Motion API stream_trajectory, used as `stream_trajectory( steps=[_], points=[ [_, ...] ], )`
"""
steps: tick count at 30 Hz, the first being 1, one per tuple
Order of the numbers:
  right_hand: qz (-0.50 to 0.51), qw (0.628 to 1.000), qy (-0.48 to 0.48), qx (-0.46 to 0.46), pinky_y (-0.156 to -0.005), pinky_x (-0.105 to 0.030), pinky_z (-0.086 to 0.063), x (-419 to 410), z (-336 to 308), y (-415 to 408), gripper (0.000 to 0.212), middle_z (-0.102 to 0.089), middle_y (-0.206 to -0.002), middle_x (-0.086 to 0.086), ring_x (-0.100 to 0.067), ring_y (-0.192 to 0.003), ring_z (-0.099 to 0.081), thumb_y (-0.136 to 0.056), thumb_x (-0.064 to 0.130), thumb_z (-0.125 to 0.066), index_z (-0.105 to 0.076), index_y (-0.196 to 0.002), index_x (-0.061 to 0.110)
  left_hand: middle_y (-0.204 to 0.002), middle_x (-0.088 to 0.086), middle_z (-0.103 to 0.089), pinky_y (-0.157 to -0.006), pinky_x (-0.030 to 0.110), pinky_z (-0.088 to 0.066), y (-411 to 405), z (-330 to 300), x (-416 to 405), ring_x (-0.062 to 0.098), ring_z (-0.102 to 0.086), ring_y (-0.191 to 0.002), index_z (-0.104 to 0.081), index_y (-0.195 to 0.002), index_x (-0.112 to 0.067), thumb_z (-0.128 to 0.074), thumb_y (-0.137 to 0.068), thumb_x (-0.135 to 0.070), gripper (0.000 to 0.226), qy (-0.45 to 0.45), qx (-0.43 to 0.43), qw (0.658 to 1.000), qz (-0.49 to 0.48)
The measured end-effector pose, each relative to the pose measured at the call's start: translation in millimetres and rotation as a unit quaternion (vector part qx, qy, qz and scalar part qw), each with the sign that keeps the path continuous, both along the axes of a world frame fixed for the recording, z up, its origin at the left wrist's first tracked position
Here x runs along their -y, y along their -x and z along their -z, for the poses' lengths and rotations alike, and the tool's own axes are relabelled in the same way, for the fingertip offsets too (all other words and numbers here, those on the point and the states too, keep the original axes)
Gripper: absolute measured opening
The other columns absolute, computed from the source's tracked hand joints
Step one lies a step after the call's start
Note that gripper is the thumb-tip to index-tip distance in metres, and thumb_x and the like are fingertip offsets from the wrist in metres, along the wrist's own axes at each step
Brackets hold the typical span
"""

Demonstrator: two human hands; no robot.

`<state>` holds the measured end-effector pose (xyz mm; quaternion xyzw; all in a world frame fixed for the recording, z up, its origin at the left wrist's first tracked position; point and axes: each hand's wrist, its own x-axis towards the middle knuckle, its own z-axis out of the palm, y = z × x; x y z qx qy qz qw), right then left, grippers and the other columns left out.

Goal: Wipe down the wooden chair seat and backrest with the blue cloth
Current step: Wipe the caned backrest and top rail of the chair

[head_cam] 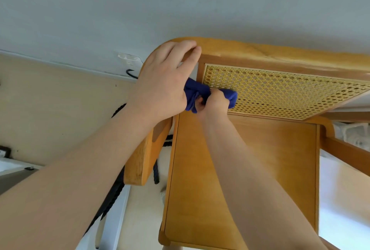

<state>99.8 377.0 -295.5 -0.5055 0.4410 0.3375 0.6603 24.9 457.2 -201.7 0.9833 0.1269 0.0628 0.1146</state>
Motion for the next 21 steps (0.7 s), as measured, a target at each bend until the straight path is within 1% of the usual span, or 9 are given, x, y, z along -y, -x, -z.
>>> stream_trajectory(
  steps=[5, 8, 11, 13, 14, 16, 19, 20, 21],
  points=[
    [-0.026, 0.985, -0.112, 0.125, -0.052, -0.02, -0.049, 27.0, -10.0, 1.7, 0.034, -0.053, -0.101, -0.005, -0.019, -0.08, -0.057, -0.097, 0.003, -0.041, -0.036, -0.127, 0.018, -0.133, 0.016, -0.049, -0.095, 0.047, -0.038, 0.7, -3.2, 3.5, 0.036, -0.042, -0.119, -0.047, -0.129, 0.002, -0.024, -0.067, -0.016, 0.069, -0.008, -0.016, 1.0, 0.0],
    [-0.086, 0.996, -0.002, 0.036, -0.058, -0.024, -0.053, 54.4, 22.1, 9.1, 0.041, -0.048, -0.119, -0.005, -0.019, -0.094, -0.055, -0.097, 0.004, -0.04, -0.037, -0.134, 0.019, -0.134, 0.017, -0.047, -0.097, 0.047, -0.037, 1.0, -2.9, 4.4, 0.037, -0.041, -0.121, -0.045, -0.131, 0.003, -0.05, -0.062, 0.002, 0.068, -0.018, -0.03, 0.999, 0.001],
    [-0.205, 0.974, 0.1, 0.006, -0.075, -0.029, -0.05, 88.7, 34.8, 4.3, 0.036, -0.046, -0.122, -0.01, -0.024, -0.1, -0.055, -0.098, 0.012, -0.043, -0.039, -0.134, 0.015, -0.133, 0.018, -0.048, -0.099, 0.048, -0.037, 2.2, 1.7, 4.2, 0.037, -0.042, -0.122, -0.046, -0.131, 0.003, -0.053, -0.062, 0.004, 0.069, -0.016, -0.029, 0.999, 0.002],
    [-0.367, 0.915, 0.142, 0.088, -0.075, -0.034, -0.049, 102.9, 24.5, 6.1, 0.038, -0.048, -0.115, -0.009, -0.02, -0.085, -0.053, -0.099, 0.021, -0.042, -0.036, -0.137, 0.015, -0.132, 0.016, -0.05, -0.101, 0.048, -0.036, 1.0, 4.3, 2.2, 0.036, -0.042, -0.123, -0.047, -0.13, 0.001, -0.044, -0.068, -0.001, 0.062, -0.012, 0.002, 1.0, 0.011],
    [-0.459, 0.859, 0.181, 0.139, -0.075, -0.035, -0.047, 105.7, 16.3, 10.3, 0.042, -0.051, -0.117, -0.009, -0.021, -0.086, -0.053, -0.099, 0.026, -0.041, -0.033, -0.139, 0.014, -0.134, 0.014, -0.05, -0.103, 0.048, -0.032, 1.6, 3.5, 0.6, 0.033, -0.039, -0.126, -0.048, -0.13, -0.001, -0.038, -0.071, -0.004, 0.06, -0.011, 0.027, 1.0, 0.006],
    [-0.572, 0.765, 0.231, 0.186, -0.082, -0.034, -0.042, 110.0, 4.4, 17.6, 0.05, -0.048, -0.133, -0.016, -0.033, -0.109, -0.051, -0.099, 0.031, -0.039, -0.028, -0.142, 0.009, -0.142, 0.007, -0.044, -0.109, 0.043, -0.018, 8.9, -1.7, -2.5, 0.027, -0.028, -0.135, -0.045, -0.135, -0.008, -0.032, -0.077, -0.006, 0.059, 0.023, 0.08, 0.995, -0.062],
    [-0.659, 0.673, 0.281, 0.184, -0.092, -0.037, -0.041, 113.0, -20.6, 24.7, 0.048, -0.025, -0.147, -0.023, -0.04, -0.135, -0.027, -0.099, 0.018, -0.04, -0.027, -0.143, 0.008, -0.148, 0.003, -0.035, -0.113, 0.039, -0.012, 32.3, -10.1, 1.1, 0.022, -0.02, -0.14, -0.038, -0.14, -0.011, -0.035, -0.087, -0.001, 0.054, 0.187, 0.134, 0.949, -0.217],
    [-0.661, 0.664, 0.285, 0.201, -0.091, -0.037, -0.044, 112.3, -34.2, 26.5, 0.045, -0.03, -0.144, -0.023, -0.04, -0.13, -0.031, -0.099, 0.015, -0.04, -0.031, -0.142, 0.008, -0.147, 0.003, -0.036, -0.114, 0.036, -0.016, 43.3, -12.2, 4.9, 0.019, -0.024, -0.138, -0.038, -0.14, -0.012, -0.037, -0.09, -0.002, 0.051, 0.248, 0.143, 0.923, -0.259],
    [-0.623, 0.705, 0.282, 0.188, -0.08, -0.034, -0.048, 108.7, -49.4, 28.7, 0.039, -0.042, -0.134, -0.023, -0.036, -0.116, -0.043, -0.099, 0.016, -0.039, -0.039, -0.137, 0.006, -0.143, 0.003, -0.039, -0.112, 0.033, -0.023, 55.2, -14.8, 9.4, 0.016, -0.032, -0.133, -0.038, -0.139, -0.013, -0.038, -0.092, -0.004, 0.048, 0.303, 0.134, 0.896, -0.294]
  ],
)
